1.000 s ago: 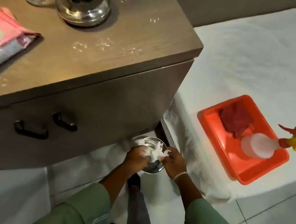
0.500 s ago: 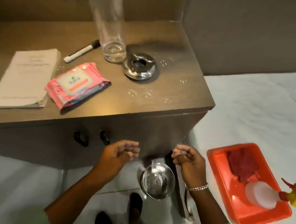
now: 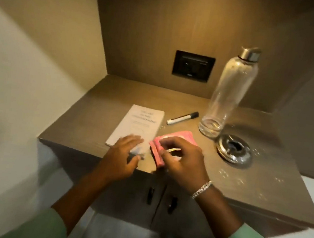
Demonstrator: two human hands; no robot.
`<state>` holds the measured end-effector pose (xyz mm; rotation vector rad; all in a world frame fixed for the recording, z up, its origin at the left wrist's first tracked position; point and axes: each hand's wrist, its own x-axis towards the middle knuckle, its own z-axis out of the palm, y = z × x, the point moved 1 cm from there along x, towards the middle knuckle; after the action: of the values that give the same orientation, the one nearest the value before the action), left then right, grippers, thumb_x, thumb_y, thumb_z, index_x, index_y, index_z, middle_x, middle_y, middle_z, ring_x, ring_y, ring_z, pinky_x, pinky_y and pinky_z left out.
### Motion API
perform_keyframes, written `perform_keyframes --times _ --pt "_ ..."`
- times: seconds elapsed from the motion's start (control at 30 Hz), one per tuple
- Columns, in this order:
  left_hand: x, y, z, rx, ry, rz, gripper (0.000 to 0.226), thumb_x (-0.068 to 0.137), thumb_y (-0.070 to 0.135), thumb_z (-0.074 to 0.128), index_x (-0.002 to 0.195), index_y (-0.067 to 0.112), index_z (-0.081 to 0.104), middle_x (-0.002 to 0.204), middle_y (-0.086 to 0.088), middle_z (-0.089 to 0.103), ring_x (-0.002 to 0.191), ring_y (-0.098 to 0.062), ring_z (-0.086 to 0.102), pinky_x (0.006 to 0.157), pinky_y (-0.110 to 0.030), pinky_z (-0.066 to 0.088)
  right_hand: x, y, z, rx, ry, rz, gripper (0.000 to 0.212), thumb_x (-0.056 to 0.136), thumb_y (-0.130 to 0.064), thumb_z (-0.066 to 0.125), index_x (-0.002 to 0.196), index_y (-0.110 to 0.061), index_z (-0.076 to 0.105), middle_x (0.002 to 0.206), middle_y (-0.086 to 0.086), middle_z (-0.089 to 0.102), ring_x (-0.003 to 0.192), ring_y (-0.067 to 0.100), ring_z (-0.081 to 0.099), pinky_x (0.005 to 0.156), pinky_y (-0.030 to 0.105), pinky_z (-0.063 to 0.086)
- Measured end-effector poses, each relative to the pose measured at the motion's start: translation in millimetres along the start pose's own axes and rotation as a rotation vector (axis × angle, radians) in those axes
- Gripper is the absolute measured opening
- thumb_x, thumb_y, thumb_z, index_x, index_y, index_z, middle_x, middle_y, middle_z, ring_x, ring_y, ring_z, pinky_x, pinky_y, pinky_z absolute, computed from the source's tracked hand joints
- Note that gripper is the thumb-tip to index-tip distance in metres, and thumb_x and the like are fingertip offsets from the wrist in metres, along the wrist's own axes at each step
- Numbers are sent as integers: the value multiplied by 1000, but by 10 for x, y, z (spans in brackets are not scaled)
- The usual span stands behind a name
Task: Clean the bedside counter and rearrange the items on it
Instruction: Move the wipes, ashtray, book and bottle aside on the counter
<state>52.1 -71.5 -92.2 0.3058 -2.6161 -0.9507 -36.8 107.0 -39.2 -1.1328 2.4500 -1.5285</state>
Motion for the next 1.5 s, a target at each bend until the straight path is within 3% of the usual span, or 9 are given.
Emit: perform_keyframes --times 0.17,0.53,0.67,0.8,0.97,1.03,1.23,1.37,1.5 --pt "330 -758 -82 228 -64 -17 52 94 28 51 144 20 39 155 1 35 147 -18 24 118 -31 7 476 -112 609 -479 -269 3 37 83 -32 61 119 -21 60 124 1 62 117 21 52 97 32 43" --pt "1674 -1723 -921 409 -18 -93 49 87 10 58 136 10 50 148 -10 46 140 -27 37 117 -42 30 731 -17 518 -570 -176 144 37 83 -42 66 119 -34 59 129 -14 57 122 6 49 101 20 35" --pt "1634 -1794 -936 415 38 -79 46 84 7 59 130 7 55 143 -12 53 138 -29 40 116 -47 28 574 64 267 -552 -62 259 31 81 -33 71 111 -30 65 115 -11 65 102 4 57 85 18 41" --pt "1295 -1118 -663 150 227 -89 30 88 14 54 115 15 65 118 -9 67 109 -25 59 93 -44 51 509 255 -8 -618 77 430 30 84 -20 69 113 -18 66 113 4 69 98 20 62 82 31 48" --pt "822 -119 -7 -273 -412 -273 28 79 34 66 106 28 64 100 7 71 83 -10 69 75 -40 61 578 416 -170 -614 -67 678 28 89 -25 62 115 -17 66 109 7 72 91 22 66 81 36 54" --pt "743 2 143 -325 -441 -291 31 76 31 68 106 33 62 102 8 72 86 -8 70 75 -40 62 630 440 -164 -552 -72 711 30 88 -24 64 117 -17 65 107 7 72 87 19 65 75 31 52" --pt "1016 -346 -106 -348 -60 -461 22 80 19 60 82 39 66 79 13 73 69 -6 71 62 -36 62 999 446 190 -65 117 751 17 81 0 69 93 -13 71 94 15 74 87 30 71 82 45 58" --pt "1498 -662 -589 -206 245 -433 23 82 6 61 96 21 73 84 2 76 64 -11 65 43 -7 46 1690 374 674 174 214 656 22 76 -2 73 79 -24 67 85 9 73 80 27 69 80 50 59" --pt "2084 -942 -1123 -94 479 -403 28 82 1 52 98 9 74 102 -14 76 93 -33 69 77 -29 53 2707 344 1300 392 291 655 25 71 -3 75 72 -21 58 86 12 68 79 26 62 85 50 55"
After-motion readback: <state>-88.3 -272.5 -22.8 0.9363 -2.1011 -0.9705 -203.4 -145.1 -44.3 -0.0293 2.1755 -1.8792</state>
